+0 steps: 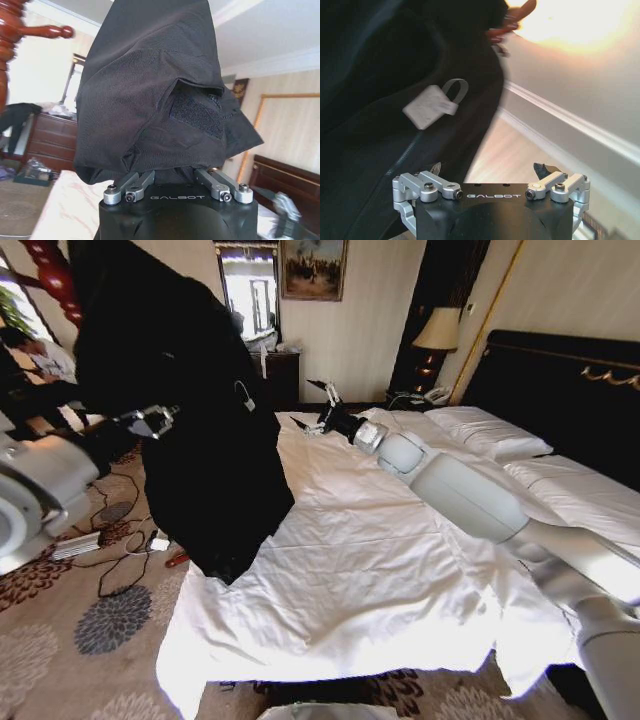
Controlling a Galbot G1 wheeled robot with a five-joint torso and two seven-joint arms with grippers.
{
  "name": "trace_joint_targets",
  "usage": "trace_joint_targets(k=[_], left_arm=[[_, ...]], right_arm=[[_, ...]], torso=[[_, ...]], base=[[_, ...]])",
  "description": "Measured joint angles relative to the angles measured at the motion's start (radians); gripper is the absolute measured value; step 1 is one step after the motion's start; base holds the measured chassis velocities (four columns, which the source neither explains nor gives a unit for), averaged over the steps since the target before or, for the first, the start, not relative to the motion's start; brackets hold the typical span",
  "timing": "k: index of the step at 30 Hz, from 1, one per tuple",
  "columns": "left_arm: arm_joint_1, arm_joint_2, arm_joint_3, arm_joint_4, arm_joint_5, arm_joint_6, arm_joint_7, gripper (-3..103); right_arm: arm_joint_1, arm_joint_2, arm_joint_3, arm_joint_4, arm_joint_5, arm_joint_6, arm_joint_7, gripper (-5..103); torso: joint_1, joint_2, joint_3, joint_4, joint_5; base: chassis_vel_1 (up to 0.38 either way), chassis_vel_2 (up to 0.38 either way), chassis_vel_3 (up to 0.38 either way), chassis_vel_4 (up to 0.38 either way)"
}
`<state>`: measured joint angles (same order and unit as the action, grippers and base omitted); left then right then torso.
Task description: Pick up the clothes from the bed and hang them on the clothes hanger.
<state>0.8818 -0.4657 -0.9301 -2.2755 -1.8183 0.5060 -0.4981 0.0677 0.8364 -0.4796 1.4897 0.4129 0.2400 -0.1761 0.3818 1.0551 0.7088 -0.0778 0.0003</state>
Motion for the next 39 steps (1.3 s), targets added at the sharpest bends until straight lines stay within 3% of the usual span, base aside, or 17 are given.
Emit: trace_joint_targets(k=[1, 5, 7, 9, 12, 18, 24, 26, 28, 30, 34, 37, 39], left_arm=[[0.000, 0.000, 0.000, 0.000, 0.000, 0.000, 0.000, 19], [-0.006, 0.030, 0.006, 0.050, 0.020, 0.000, 0.021, 19], [-0.011, 0.036, 0.012, 0.056, 0.024, -0.001, 0.024, 19], [-0.033, 0.055, 0.037, 0.076, 0.040, -0.009, 0.037, 19], [-0.055, 0.070, 0.063, 0.092, 0.060, -0.018, 0.052, 19], [-0.064, 0.087, 0.071, 0.128, 0.074, -0.019, 0.068, 19], [-0.181, 0.162, 0.163, 0.269, 0.079, -0.033, 0.122, 19], [-0.251, 0.193, 0.230, 0.336, 0.084, -0.044, 0.158, 19], [-0.258, 0.203, 0.236, 0.349, 0.085, -0.046, 0.167, 19], [-0.270, 0.215, 0.244, 0.365, 0.086, -0.052, 0.182, 19], [-0.270, 0.202, 0.250, 0.354, 0.095, -0.057, 0.190, 19], [-0.235, 0.170, 0.251, 0.310, 0.123, -0.057, 0.192, 19], [-0.225, 0.163, 0.252, 0.297, 0.132, -0.057, 0.191, 19]], right_arm=[[0.000, 0.000, 0.000, 0.000, 0.000, 0.000, 0.000, 100], [-0.049, -0.042, 0.102, 0.122, 0.320, -0.128, 0.135, 100], [-0.044, -0.042, 0.111, 0.145, 0.374, -0.147, 0.156, 100], [0.006, -0.040, 0.121, 0.227, 0.526, -0.213, 0.203, 100], [0.088, -0.023, 0.086, 0.311, 0.646, -0.293, 0.242, 100], [0.123, 0.024, 0.037, 0.349, 0.697, -0.345, 0.325, 100], [0.057, 0.031, 0.066, 0.306, 0.601, -0.351, 0.360, 100], [-0.008, 0.019, 0.111, 0.297, 0.576, -0.354, 0.364, 100], [-0.023, 0.019, 0.121, 0.295, 0.571, -0.355, 0.364, 100], [-0.046, 0.020, 0.129, 0.292, 0.572, -0.349, 0.358, 100], [-0.025, 0.030, 0.108, 0.315, 0.662, -0.353, 0.343, 100], [0.067, 0.081, 0.064, 0.346, 0.854, -0.441, 0.401, 100], [0.093, 0.100, 0.058, 0.345, 0.897, -0.469, 0.423, 100]], torso=[[0.000, 0.000, 0.000, 0.0000, 0.0000], [0.000, 0.000, 0.000, -0.0005, -0.0001], [0.000, 0.000, 0.000, -0.0005, 0.0000], [0.000, 0.000, 0.000, 0.0000, -0.0003], [0.000, 0.000, 0.000, 0.0002, -0.0009], [0.000, 0.000, 0.000, 0.0002, -0.0007], [0.000, 0.000, 0.000, 0.0003, -0.0004], [0.000, 0.000, 0.000, -0.0014, -0.0003], [0.000, 0.000, 0.000, -0.0015, -0.0001], [0.000, 0.000, 0.000, 0.0001, 0.0002], [0.000, 0.000, 0.000, 0.0002, -0.0005], [0.000, 0.000, 0.000, -0.0003, -0.0004], [0.000, 0.000, 0.000, -0.0003, -0.0004]], base=[[0.000, 0.000, 0.000, 0.000], [0.000, 0.000, 0.000, 0.000], [0.000, 0.000, 0.000, 0.000], [0.000, 0.000, 0.000, 0.000], [0.000, 0.000, 0.000, 0.000], [0.000, 0.000, 0.000, 0.000], [0.000, 0.000, 0.000, 0.000], [0.000, 0.000, 0.000, 0.000], [0.000, 0.000, 0.000, 0.000], [0.000, 0.000, 0.000, 0.000], [0.000, 0.000, 0.000, 0.000], [0.000, 0.000, 0.000, 0.000], [0.000, 0.000, 0.000, 0.000]])
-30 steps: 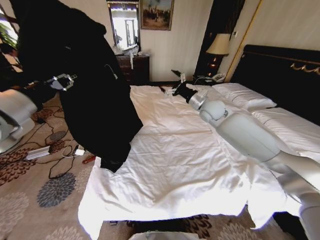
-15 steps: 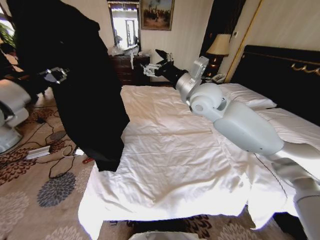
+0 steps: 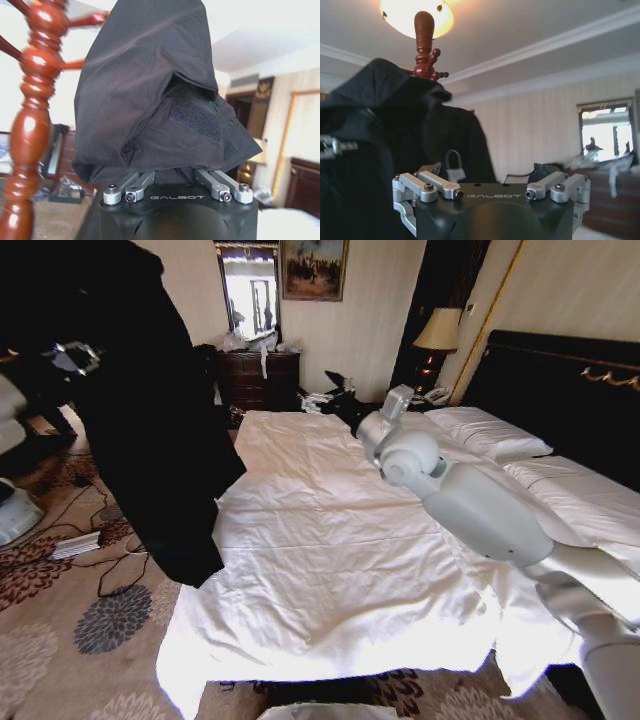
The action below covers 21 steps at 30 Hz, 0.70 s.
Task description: Pick up the clothes from the bed and hang them on the clothes hanger.
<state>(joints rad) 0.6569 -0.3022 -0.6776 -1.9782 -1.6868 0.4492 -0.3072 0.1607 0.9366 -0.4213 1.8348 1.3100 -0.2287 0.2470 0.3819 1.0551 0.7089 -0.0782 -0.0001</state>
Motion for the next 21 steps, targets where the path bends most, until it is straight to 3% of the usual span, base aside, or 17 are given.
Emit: trace_joint_targets(k=[1, 4, 6, 7, 14, 21], left_arm=[[0.007, -0.006, 0.001, -0.008, 0.007, 0.000, -0.001, 19], [0.035, -0.044, 0.010, -0.049, 0.028, 0.004, -0.020, 19], [0.038, -0.051, 0.011, -0.056, 0.030, 0.006, -0.023, 19], [0.044, -0.061, 0.014, -0.068, 0.034, 0.008, -0.026, 19], [0.076, -0.092, 0.033, -0.112, 0.063, 0.016, -0.028, 19], [0.090, -0.116, 0.043, -0.130, 0.074, 0.020, -0.031, 19]], right_arm=[[0.022, 0.019, -0.002, -0.002, 0.034, -0.026, 0.015, 100], [0.124, 0.115, -0.002, -0.050, 0.213, -0.213, 0.105, 100], [0.142, 0.142, -0.003, -0.064, 0.247, -0.242, 0.124, 100], [0.170, 0.196, -0.011, -0.096, 0.280, -0.265, 0.141, 100], [0.247, 0.350, -0.021, -0.217, 0.281, -0.253, 0.148, 100], [0.281, 0.428, -0.020, -0.297, 0.333, -0.213, 0.146, 100]], torso=[[0.000, 0.000, 0.000, 0.0001, 0.0000], [0.000, 0.000, 0.000, 0.0005, -0.0004], [0.000, 0.000, 0.000, 0.0003, -0.0004], [0.000, 0.000, 0.000, 0.0000, -0.0002], [0.000, 0.000, 0.000, 0.0003, -0.0004], [0.000, 0.000, 0.000, 0.0003, -0.0001]], base=[[0.000, 0.000, 0.000, 0.000], [0.000, 0.000, 0.000, 0.000], [0.000, 0.000, 0.000, 0.000], [0.000, 0.000, 0.000, 0.000], [0.000, 0.000, 0.000, 0.000], [0.000, 0.000, 0.000, 0.000]])
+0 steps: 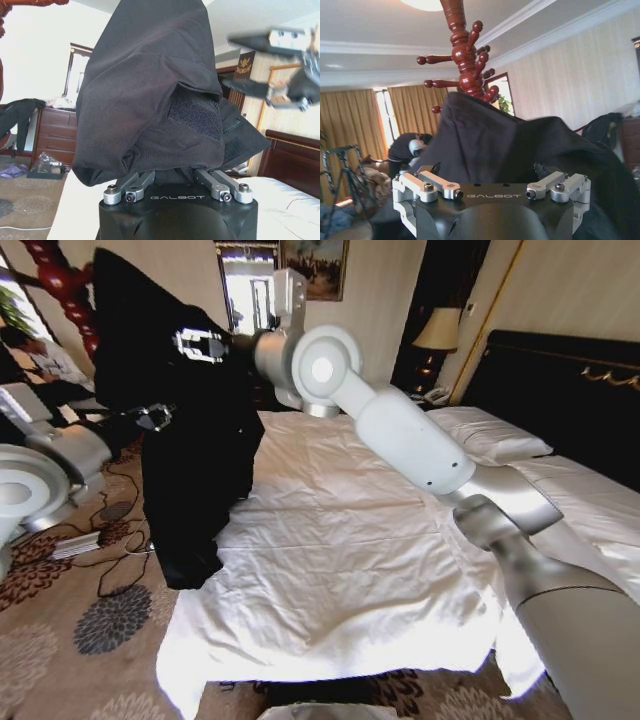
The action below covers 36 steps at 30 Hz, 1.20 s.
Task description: Pick up the clothes from the bed and hang them on the clothes hanger.
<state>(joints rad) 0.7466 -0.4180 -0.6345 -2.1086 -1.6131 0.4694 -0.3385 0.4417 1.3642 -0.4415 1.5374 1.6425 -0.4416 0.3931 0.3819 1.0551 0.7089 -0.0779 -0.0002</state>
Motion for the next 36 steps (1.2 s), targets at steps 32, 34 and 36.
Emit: trace_joint_targets(k=[32, 34, 36], left_arm=[[0.025, -0.039, -0.044, -0.002, 0.007, -0.011, 0.020, 19], [0.022, -0.035, -0.046, -0.013, 0.001, -0.014, 0.022, 19], [0.015, -0.029, -0.045, -0.021, -0.001, -0.016, 0.023, 19]], right_arm=[[0.019, 0.147, 0.053, -0.085, 0.202, -0.077, 0.418, 100], [-0.009, 0.128, 0.058, -0.058, 0.217, -0.067, 0.437, 100], [-0.039, 0.111, 0.068, -0.026, 0.242, -0.049, 0.454, 100]], torso=[[0.000, 0.000, 0.000, -0.0001, 0.0004], [0.000, 0.000, 0.000, -0.0003, 0.0005], [0.000, 0.000, 0.000, -0.0003, 0.0006]], base=[[0.000, 0.000, 0.000, 0.000], [0.000, 0.000, 0.000, 0.000], [0.000, 0.000, 0.000, 0.000]])
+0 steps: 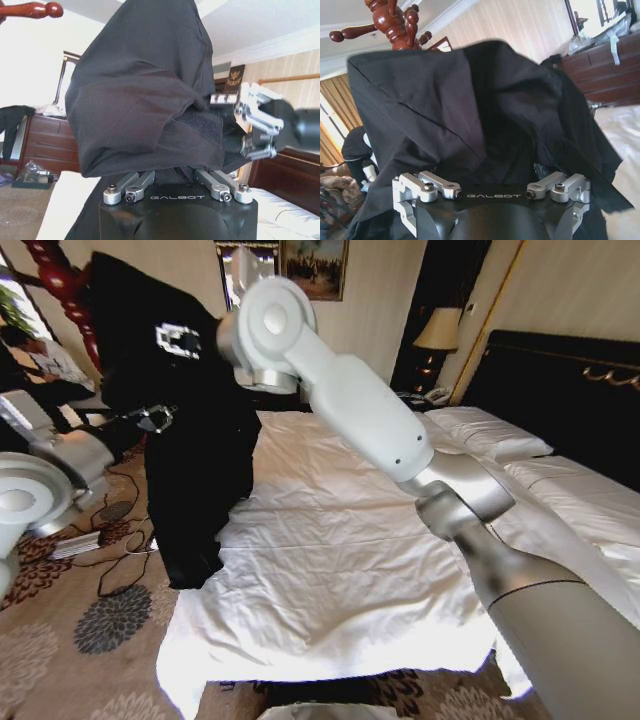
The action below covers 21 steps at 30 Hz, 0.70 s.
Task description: Pick up the clothes from the bed and hang them on the clothes hanger.
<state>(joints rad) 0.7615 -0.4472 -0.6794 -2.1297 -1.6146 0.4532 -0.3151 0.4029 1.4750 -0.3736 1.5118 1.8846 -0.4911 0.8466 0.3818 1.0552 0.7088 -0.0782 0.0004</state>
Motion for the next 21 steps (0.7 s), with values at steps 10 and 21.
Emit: trace_joint_targets(k=[10, 21], left_arm=[[0.000, 0.010, 0.003, 0.010, 0.011, -0.001, -0.004, 19], [-0.008, -0.006, 0.023, 0.011, 0.019, -0.003, -0.009, 19]], right_arm=[[-0.068, -0.057, 0.069, 0.066, -0.008, 0.084, -0.066, 100], [-0.177, -0.111, 0.086, 0.123, -0.003, 0.203, -0.196, 100]], torso=[[0.000, 0.000, 0.000, 0.0000, -0.0003], [0.000, 0.000, 0.000, 0.0003, -0.0003]], base=[[0.000, 0.000, 0.000, 0.000], [0.000, 0.000, 0.000, 0.000]])
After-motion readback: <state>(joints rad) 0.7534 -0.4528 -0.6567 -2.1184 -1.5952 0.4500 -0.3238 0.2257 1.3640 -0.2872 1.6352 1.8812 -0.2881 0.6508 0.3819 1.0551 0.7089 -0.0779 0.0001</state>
